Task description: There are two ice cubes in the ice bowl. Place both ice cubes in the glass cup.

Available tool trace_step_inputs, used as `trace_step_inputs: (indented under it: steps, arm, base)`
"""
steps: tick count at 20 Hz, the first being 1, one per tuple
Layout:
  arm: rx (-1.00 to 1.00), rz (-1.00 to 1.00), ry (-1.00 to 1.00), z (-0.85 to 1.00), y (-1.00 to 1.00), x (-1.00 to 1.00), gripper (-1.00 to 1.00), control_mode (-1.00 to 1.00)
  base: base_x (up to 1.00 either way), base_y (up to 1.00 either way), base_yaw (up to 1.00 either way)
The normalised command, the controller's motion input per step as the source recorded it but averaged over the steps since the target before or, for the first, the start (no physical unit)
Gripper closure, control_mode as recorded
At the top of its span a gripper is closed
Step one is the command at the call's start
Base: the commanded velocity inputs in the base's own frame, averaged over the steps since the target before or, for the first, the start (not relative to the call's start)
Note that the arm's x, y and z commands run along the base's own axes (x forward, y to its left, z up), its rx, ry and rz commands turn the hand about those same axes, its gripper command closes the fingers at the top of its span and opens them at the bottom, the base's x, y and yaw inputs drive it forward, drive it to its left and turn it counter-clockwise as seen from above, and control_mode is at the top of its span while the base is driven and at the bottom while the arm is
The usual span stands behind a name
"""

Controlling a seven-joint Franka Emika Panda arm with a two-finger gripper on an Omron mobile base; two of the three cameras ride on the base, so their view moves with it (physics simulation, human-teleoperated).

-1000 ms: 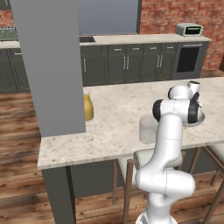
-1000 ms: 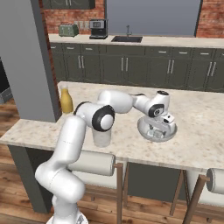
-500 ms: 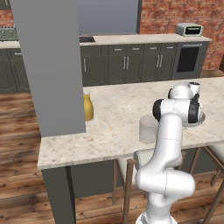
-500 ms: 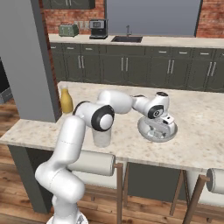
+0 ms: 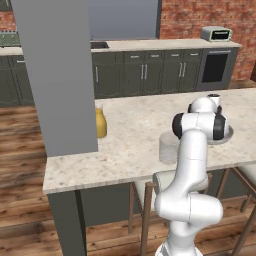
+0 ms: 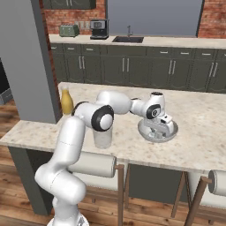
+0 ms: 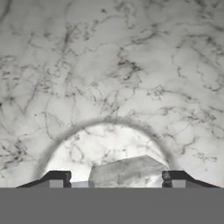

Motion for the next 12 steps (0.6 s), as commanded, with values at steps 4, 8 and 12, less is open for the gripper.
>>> trace_step_inputs:
  steps: [4,8,12]
  arm:
    - [-0.02,-0.04,0.02,-0.46,0.32,-0.44,1.0,-1.0]
    - [0.05,-0.11,0.0,0.06,0.23,-0.36,1.0,-1.0]
    - [0.14,-0.12,-0.05,0.56,0.13,-0.34,1.0,-1.0]
  base:
    - [0.0,0.0,0.0]
    - [0.0,0.0,0.0]
    - [0.0,0.0,0.0]
